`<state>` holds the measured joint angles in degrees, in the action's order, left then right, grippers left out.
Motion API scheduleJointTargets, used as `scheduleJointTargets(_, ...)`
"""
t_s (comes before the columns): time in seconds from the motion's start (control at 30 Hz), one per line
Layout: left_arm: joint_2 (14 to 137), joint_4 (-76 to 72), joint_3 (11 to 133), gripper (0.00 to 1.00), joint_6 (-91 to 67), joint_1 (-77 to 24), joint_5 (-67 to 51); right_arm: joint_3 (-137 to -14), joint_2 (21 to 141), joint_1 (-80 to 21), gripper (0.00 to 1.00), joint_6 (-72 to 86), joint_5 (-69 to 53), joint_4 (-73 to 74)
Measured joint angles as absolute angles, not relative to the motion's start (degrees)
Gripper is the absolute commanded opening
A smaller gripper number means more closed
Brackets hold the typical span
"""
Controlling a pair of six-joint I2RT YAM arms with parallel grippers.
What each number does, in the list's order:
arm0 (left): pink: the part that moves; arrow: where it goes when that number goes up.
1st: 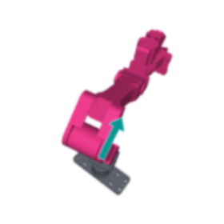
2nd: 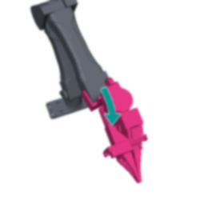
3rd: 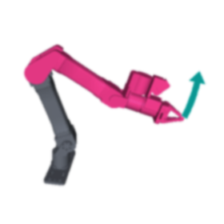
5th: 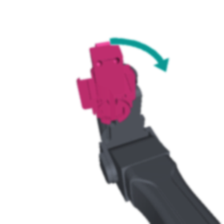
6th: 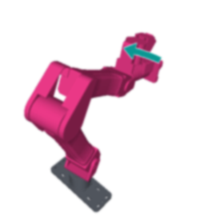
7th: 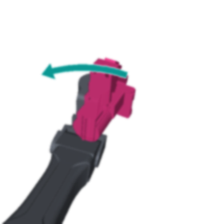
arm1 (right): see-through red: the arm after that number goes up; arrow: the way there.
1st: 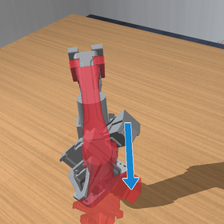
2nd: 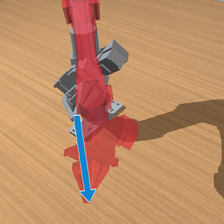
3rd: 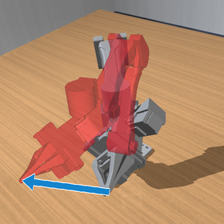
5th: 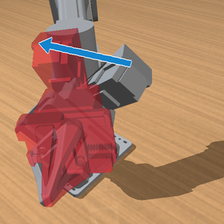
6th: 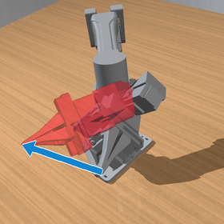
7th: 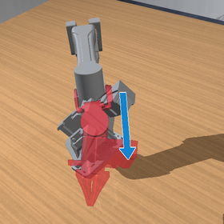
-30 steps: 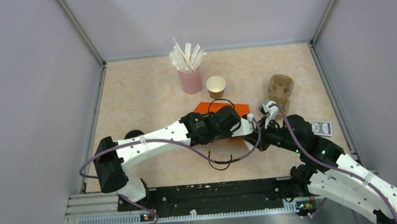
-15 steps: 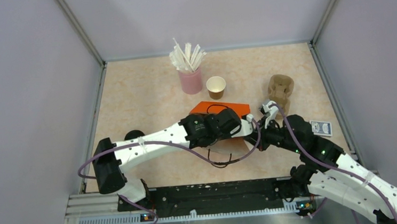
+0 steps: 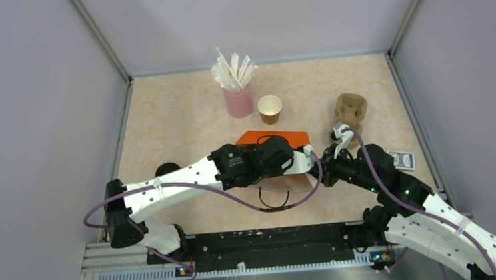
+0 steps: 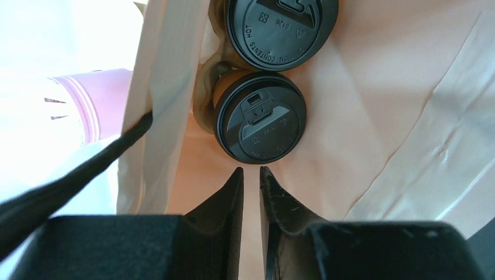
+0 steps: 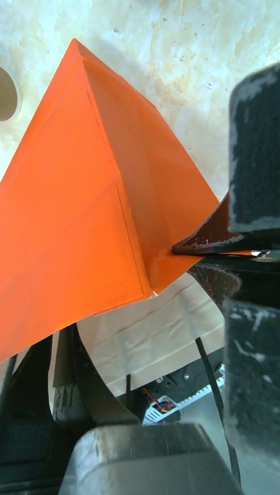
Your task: Pack the takeout coffee
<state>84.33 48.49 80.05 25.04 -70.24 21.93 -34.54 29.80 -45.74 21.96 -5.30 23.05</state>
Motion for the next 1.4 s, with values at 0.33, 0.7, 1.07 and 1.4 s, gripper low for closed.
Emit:
scheduleJointTargets(0.33,82.37,51.09,78.61,0.14,28.95,-72.23,21.41,-34.57,29.23,-45.74,0.0,23.38,-4.49,23.66)
scheduleJointTargets(0.7,82.41,52.4,74.26,0.12,30.35,-76.07,22.09,-34.63,29.26,-45.74,0.0,23.83,-4.36,23.66)
scheduleJointTargets(1.07,83.05,53.36,70.48,0.09,32.8,-75.13,25.96,-34.68,28.84,-45.74,0.0,23.83,-4.45,24.23)
scheduleJointTargets(1.4,87.0,53.15,72.27,0.1,34.04,-71.77,24.67,-34.68,28.71,-45.74,0.0,23.75,-4.62,24.97)
